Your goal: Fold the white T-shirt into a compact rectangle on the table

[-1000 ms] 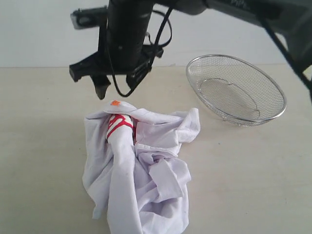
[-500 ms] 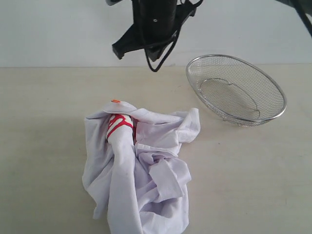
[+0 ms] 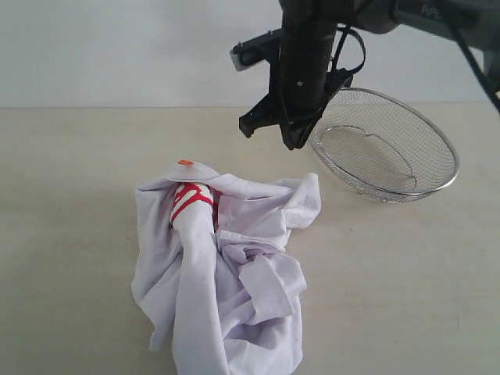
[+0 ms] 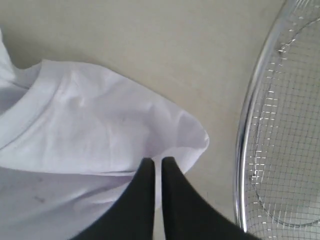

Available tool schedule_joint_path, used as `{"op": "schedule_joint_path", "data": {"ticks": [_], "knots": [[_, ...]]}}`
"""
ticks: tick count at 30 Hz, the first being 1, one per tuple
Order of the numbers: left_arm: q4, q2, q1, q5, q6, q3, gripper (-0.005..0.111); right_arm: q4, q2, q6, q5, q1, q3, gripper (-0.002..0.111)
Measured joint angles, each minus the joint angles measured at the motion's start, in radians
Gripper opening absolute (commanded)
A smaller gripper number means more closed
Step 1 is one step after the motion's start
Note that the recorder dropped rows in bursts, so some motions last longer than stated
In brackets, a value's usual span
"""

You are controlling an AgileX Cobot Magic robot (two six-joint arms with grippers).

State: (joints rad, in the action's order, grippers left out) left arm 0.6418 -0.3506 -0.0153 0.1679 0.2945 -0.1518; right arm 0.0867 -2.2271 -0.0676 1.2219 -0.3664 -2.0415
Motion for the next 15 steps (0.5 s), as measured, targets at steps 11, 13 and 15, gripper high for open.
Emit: {"op": "schedule_joint_path", "data": {"ticks": [11,13,15], "knots": [[0.156,-0.585,-0.084,0.09,0.307,-0.323,0.004,0.025,-0.06,-0.032,-0.048,0.003,0.002,0.0],[0.204,-0.676,-0.098,0.105,0.376,-0.374,0.004,0.025,-0.079,-0.037,-0.062,0.008,0.002,0.0],[0.273,-0.777,-0.115,0.133,0.463,-0.439,0.004,0.021,-0.097,-0.037,-0.069,0.024,0.002,0.0]]}}
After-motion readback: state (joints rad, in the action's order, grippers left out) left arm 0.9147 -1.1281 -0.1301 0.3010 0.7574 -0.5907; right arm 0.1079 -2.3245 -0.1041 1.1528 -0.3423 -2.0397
